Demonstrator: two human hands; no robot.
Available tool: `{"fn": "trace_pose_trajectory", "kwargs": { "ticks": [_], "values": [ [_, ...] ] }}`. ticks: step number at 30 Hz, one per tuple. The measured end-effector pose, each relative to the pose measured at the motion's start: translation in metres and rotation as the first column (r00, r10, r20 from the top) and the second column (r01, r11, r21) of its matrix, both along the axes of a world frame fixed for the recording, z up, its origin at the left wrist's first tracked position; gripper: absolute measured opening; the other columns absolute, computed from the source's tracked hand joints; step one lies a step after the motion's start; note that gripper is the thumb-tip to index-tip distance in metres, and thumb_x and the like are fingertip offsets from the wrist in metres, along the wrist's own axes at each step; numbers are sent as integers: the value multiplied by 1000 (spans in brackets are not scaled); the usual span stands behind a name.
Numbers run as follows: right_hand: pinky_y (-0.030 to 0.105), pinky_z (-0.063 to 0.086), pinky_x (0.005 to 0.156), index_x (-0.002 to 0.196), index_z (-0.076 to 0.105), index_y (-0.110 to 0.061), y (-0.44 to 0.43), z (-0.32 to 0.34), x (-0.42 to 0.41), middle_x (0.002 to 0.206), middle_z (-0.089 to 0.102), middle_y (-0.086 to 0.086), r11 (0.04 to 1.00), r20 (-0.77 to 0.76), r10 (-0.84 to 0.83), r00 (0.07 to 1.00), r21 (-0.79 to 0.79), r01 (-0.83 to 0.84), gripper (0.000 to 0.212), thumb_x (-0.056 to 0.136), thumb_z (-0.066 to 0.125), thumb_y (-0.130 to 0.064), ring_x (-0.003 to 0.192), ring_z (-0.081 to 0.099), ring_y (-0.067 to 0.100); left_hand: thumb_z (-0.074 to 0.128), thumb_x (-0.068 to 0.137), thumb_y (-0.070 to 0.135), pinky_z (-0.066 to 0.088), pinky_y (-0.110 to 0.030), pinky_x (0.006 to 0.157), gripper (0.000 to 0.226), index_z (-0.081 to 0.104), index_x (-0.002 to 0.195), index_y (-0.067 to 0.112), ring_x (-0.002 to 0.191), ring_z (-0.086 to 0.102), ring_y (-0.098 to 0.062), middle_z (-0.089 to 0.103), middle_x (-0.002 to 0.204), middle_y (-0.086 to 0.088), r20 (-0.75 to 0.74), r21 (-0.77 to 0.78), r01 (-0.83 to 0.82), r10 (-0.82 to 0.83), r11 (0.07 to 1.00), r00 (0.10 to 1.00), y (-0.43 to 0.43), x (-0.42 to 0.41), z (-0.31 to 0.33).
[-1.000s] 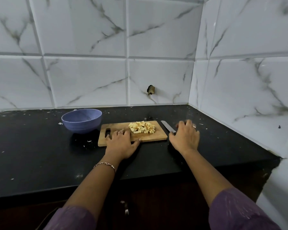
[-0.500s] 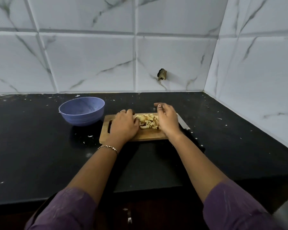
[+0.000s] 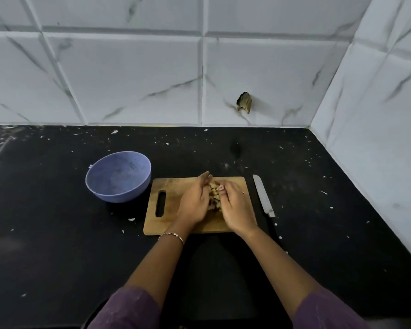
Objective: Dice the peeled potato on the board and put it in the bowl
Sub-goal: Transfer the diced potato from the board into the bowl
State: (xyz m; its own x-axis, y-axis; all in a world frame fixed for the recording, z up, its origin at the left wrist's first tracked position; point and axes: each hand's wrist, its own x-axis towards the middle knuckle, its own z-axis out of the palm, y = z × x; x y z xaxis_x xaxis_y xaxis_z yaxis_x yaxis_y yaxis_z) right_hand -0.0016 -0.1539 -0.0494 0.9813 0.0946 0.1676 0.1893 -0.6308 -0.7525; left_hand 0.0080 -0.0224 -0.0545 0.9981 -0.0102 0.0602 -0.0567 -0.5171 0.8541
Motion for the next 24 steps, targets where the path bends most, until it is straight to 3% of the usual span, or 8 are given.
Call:
{"fn": "trace_pose_trajectory", "kwargs": {
  "ticks": [5,9,13,16,20,24],
  "values": [
    [9,29,98,133,58,-13,-5,-1,4,132,57,-1,997,-8,59,998,-49,-59,33,103,46,-20,123,51,13,31,100,-3,36,-28,114,46,41,144,9,132,48,-8,55,140,-3,-80,-219,-34,16,975,997,4,-2,5],
    [37,40,109,135,54,-17,-9,-3,10,141,49,3,930,25,185,982,-329,-167,49,89,65,-31,131,44,21,30,104,2,40,-20,108,45,34,147,11,129,50,-8,49,143,-4,-124,-344,-121,83,931,989,7,1,6],
    [41,44,101,133,54,-25,-4,2,12,139,51,5,843,88,227,970,-516,-150,52,85,68,-39,126,47,25,29,105,3,39,-7,97,47,26,151,12,119,49,8,43,143,-1,-105,-356,-145,115,923,988,5,-1,7],
    [39,47,97,130,55,-29,-2,-1,16,134,52,3,816,121,239,963,-564,-132,50,83,70,-37,121,50,24,32,105,8,40,-8,96,45,30,149,16,118,51,12,48,142,-1,-117,-404,-181,146,896,982,4,1,5],
    [34,51,86,122,57,-26,-1,-3,19,124,55,3,824,181,240,954,-557,-102,45,81,72,-34,109,53,21,34,95,26,41,-17,103,51,38,145,18,126,52,-2,51,141,1,-107,-415,-162,129,895,986,2,-1,7],
    [30,50,78,115,60,-24,1,-3,23,112,58,0,834,232,275,933,-541,-111,34,84,69,-32,97,54,16,33,91,26,43,-23,104,50,44,140,22,124,53,-1,56,136,4,-97,-402,-146,116,904,988,1,-2,4]
  ]
}}
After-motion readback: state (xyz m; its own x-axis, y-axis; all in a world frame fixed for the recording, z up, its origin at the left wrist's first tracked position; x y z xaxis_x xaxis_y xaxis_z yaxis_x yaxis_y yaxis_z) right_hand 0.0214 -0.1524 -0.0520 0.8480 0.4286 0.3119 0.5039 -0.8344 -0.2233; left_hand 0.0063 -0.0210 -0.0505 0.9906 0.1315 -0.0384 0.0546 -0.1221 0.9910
